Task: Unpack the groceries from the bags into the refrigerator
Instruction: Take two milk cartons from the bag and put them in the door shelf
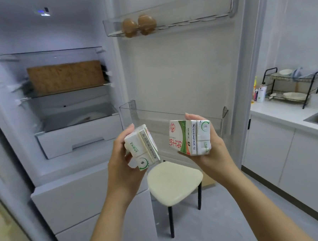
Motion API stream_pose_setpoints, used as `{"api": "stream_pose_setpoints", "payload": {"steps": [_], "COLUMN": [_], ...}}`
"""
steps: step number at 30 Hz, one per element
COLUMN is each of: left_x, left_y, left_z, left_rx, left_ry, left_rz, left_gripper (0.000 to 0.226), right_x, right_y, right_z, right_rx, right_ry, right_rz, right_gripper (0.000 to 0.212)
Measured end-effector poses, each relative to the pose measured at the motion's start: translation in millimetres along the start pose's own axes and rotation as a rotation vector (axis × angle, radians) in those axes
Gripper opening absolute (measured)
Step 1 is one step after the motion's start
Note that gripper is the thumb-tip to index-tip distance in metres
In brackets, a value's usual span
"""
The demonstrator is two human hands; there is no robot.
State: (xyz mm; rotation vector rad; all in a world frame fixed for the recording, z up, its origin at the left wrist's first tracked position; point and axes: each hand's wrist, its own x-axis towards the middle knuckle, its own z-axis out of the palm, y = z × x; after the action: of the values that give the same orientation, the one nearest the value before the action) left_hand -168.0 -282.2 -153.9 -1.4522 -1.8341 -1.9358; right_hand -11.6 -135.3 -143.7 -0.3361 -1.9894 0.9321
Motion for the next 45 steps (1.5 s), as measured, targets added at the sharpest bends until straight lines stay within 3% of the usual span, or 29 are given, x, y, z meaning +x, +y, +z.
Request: {"api": "stream_pose_setpoints", "payload": {"steps": [7,12,17,23,28,31,34,36,40,45], "left_x": [73,153,227,282,311,323,328,331,339,355], "left_y": [-50,-91,-117,-138,-158,-162,-163,-163,-166,-155], "left_z": [0,-19,-33,-32,-21,-13,-3,2,3,-4], "left_rx": [0.041,0.061,0.040,0.114,0.252,0.237,0.264,0.297,0.382,0.518], "left_ry": [0.040,-0.011,-0.205,-0.607,-0.888,-1.031,-1.165,-1.203,-1.249,-1.276], "left_rz": [0.066,0.065,-0.009,-0.053,-0.048,-0.065,-0.059,-0.065,-0.079,0.042], "left_gripper": [0.076,0.070,0.060,0.070,0.071,0.077,0.057,0.047,0.056,0.054], "right_x": [77,148,206,225,235,236,234,234,234,237], "right_y": [24,29,38,56,65,60,53,50,47,51], "right_z": [26,64,98,108,106,105,104,104,102,103], "right_rx": [0.059,-0.039,-0.195,-0.350,-0.206,-0.194,-0.221,-0.196,-0.131,-0.027], "right_ry": [0.051,0.138,0.129,-0.041,-0.161,-0.244,-0.341,-0.369,-0.396,-0.303], "right_rz": [-0.023,-0.020,0.053,0.341,0.540,0.615,0.666,0.719,0.769,0.806], "right_gripper": [0.078,0.074,0.052,0.066,0.079,0.050,0.025,0.025,0.016,0.043]}}
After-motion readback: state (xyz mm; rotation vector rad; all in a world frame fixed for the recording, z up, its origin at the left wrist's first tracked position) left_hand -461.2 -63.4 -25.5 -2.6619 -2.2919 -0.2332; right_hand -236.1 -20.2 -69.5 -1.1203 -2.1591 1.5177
